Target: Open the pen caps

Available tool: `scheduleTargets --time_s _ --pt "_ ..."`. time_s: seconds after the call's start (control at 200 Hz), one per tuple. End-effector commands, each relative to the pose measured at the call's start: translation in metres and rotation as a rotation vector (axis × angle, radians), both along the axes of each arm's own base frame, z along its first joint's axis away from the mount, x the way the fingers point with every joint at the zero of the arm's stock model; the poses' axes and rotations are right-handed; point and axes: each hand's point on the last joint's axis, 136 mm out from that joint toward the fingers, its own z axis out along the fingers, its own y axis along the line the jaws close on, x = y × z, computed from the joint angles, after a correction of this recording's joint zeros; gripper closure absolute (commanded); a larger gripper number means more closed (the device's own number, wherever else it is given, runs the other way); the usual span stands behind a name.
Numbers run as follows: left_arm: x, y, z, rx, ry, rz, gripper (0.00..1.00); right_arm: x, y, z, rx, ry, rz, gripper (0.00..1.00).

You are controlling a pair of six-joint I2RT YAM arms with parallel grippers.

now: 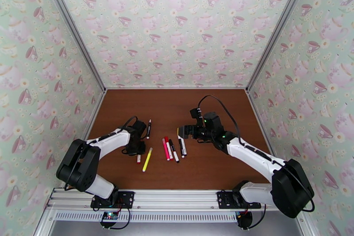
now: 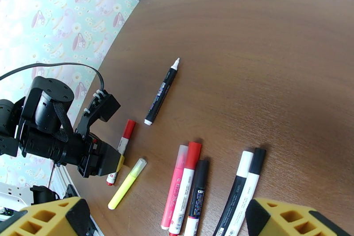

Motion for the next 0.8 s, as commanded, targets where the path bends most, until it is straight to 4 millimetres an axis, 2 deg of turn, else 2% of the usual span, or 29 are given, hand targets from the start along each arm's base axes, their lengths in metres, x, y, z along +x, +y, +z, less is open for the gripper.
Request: scheduleTargets --time_s 0.0,0.145,0.275,0.421,0.516,0.576,0.586,0.611,0.721,0.796 --pt "0.006 0.003 -0.002 0.020 -0.014 0.018 0.78 0.002 0.003 0.003 0.001 0.002 -0.006 0.00" --pt "0.018 -0.002 0.027 -0.014 -0.100 -0.009 0.82 0.002 0.006 0.013 0.035 0.012 -0.007 0.04" --pt "0.031 -0.020 0.062 -0.105 -0.215 -0.071 0.83 0.001 0.010 0.026 0.096 0.035 -0.018 0.10" --pt "0.047 -0.061 0.108 -0.235 -0.366 -0.184 0.83 0.004 0.008 0.038 0.148 0.102 -0.084 0.20" --pt "0.051 -0.100 0.140 -0.324 -0.479 -0.323 0.83 0.006 0.010 0.049 0.170 0.136 -0.103 0.26" --pt "0.048 -0.125 0.152 -0.388 -0.524 -0.411 0.83 0.007 0.013 0.055 0.185 0.153 -0.105 0.30" --pt "0.051 -0.131 0.163 -0.407 -0.554 -0.424 0.83 0.008 0.013 0.057 0.188 0.153 -0.106 0.30" --pt "0.051 -0.142 0.172 -0.435 -0.582 -0.457 0.83 0.009 0.014 0.059 0.192 0.156 -0.107 0.32" --pt "0.048 -0.174 0.189 -0.532 -0.638 -0.562 0.83 0.012 0.015 0.068 0.192 0.151 -0.111 0.35" --pt "0.045 -0.189 0.195 -0.589 -0.656 -0.617 0.83 0.014 0.013 0.071 0.184 0.141 -0.120 0.38"
